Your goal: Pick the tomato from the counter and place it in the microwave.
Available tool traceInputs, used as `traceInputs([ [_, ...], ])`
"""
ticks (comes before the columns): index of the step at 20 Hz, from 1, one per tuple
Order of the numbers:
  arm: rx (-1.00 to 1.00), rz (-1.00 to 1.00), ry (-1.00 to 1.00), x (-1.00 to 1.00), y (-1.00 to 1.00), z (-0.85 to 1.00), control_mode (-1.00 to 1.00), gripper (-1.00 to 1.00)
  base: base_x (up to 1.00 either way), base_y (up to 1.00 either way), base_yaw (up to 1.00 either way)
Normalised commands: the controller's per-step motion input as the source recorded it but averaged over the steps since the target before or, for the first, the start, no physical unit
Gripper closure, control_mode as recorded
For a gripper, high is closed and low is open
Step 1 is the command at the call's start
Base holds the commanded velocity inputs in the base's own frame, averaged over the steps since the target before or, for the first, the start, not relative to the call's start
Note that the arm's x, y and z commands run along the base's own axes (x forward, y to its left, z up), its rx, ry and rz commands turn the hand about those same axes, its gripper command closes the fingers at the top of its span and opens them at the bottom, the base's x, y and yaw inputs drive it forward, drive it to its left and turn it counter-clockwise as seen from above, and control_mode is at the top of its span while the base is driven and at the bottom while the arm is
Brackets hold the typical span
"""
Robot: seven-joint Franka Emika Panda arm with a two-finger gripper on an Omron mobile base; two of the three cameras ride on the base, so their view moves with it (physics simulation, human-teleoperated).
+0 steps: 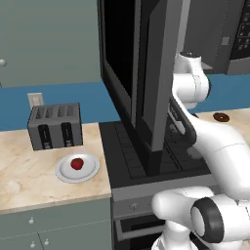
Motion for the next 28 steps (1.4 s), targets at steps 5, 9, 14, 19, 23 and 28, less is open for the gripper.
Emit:
traceInputs([
  [5, 0.0, 0.0, -0.01, -0.21, 0.0, -0.08, -1.0, -1.0, 0.0, 0.0, 0.0],
  [9, 0.02, 0.46, -0.13, -0.78, 0.0, -0.58, -1.0, -1.0, 0.0, 0.0, 0.0],
  [14, 0.17, 0.95, -0.22, -0.29, 0.0, -0.49, -1.0, -1.0, 0.0, 0.0, 0.0],
  [19, 0.24, 0.99, -0.15, 0.0, 0.03, -0.22, -1.0, -1.0, 0.0, 0.0, 0.0],
  [23, 0.18, 0.77, -0.2, 0.04, 0.47, -0.39, -1.0, -1.0, 0.0, 0.0, 0.0],
  [28, 0.12, 0.51, -0.28, 0.24, 0.71, -0.47, -1.0, -1.0, 0.0, 0.0, 0.0],
])
